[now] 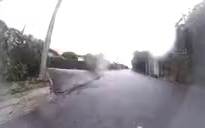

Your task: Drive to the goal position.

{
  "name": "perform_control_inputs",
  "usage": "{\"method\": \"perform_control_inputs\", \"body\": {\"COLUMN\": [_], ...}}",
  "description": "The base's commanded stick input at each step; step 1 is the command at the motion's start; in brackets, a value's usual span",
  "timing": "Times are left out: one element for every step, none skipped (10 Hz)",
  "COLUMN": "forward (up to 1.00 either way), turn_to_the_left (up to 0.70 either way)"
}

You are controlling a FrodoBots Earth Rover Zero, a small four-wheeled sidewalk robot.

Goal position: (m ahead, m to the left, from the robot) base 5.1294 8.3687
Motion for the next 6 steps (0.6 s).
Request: {"method": "perform_control_inputs", "body": {"forward": [0.70,0.70,0.70,0.70,0.70,0.70], "turn_to_the_left": [0.00,0.00,0.00,0.00,0.04,0.31]}}
